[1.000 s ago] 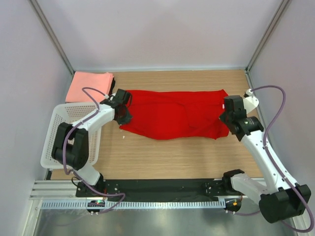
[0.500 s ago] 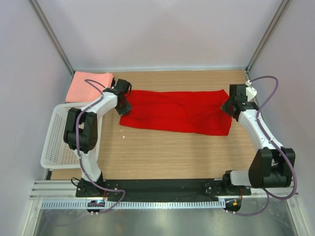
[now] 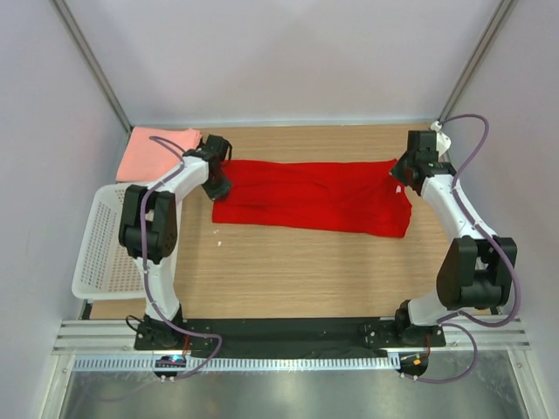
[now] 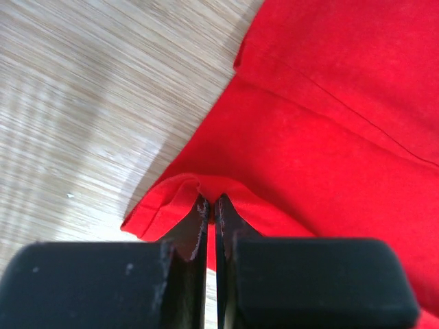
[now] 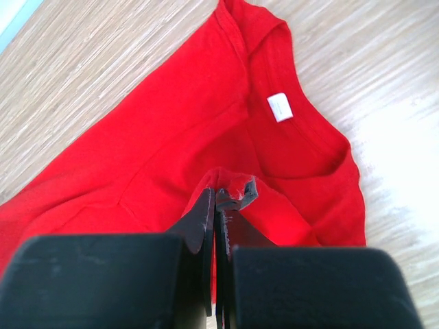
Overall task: Fold and stack the t-shirts
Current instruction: Fold the tshirt
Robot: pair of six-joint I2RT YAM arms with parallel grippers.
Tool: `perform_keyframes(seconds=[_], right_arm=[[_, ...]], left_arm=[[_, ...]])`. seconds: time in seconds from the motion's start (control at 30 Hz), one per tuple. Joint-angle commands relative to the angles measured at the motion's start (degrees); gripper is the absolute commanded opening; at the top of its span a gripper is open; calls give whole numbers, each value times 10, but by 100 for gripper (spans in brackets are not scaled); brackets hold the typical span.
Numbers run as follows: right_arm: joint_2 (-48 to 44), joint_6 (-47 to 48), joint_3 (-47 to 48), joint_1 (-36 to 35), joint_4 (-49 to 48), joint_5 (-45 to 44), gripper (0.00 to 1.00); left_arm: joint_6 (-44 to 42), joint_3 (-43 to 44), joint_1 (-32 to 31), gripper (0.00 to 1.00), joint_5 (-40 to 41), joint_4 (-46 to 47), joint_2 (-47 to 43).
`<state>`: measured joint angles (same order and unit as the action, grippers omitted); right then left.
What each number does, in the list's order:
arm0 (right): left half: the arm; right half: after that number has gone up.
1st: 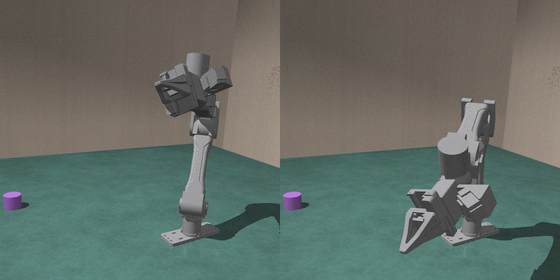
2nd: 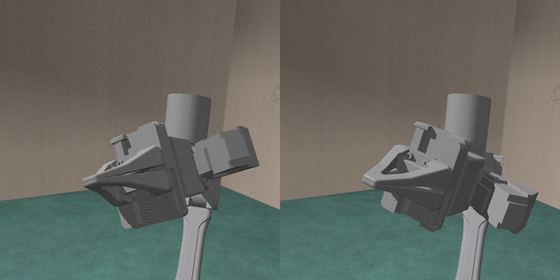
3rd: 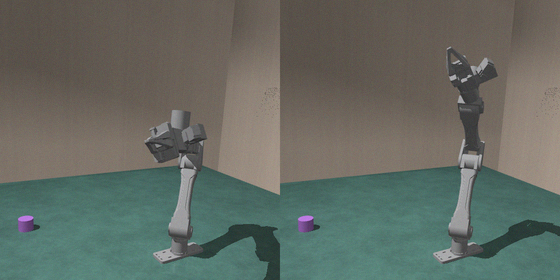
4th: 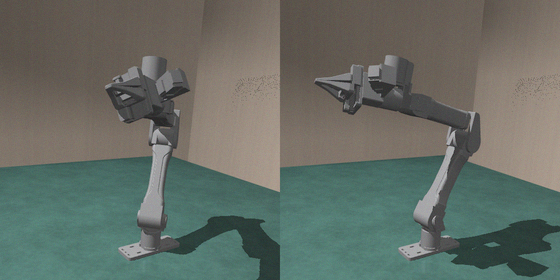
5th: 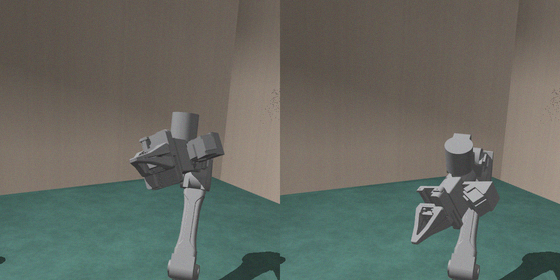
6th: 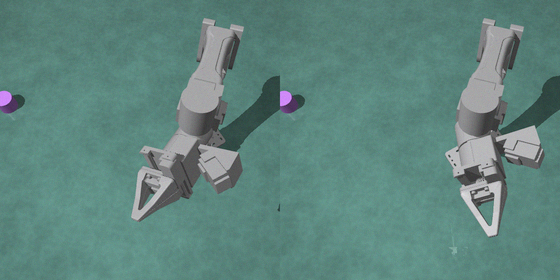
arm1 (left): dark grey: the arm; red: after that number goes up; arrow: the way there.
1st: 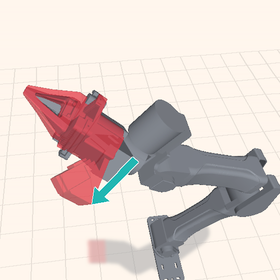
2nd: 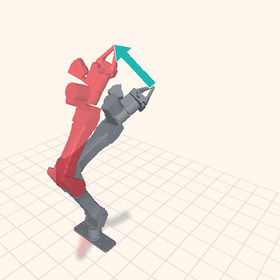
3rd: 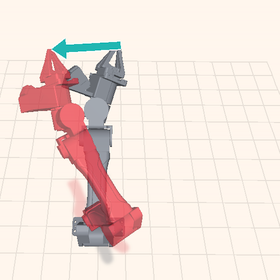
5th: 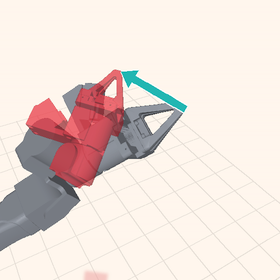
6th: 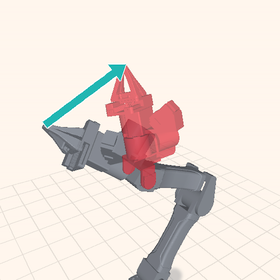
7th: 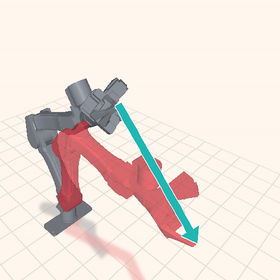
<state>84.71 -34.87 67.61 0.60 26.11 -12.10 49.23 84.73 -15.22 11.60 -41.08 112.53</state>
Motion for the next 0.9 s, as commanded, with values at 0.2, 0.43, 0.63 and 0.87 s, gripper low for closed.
perform_keyframes(seconds=[0.2, 0.43, 0.63, 0.87], right_arm=[[43, 60, 62, 3, -72, 20, 1], [83, 89, 83, 3, -105, 61, 1], [136, 89, 123, 3, -78, 47, 1], [213, 71, 176, 3, -46, 45, 1]], left_arm=[[-5, 42, 8, 0, 35, -20, 26], [-5, 58, 9, 0, 36, -24, 47], [-4, 68, 9, 0, 48, -30, 55], [1, 80, 9, 0, 33, -31, 60]])
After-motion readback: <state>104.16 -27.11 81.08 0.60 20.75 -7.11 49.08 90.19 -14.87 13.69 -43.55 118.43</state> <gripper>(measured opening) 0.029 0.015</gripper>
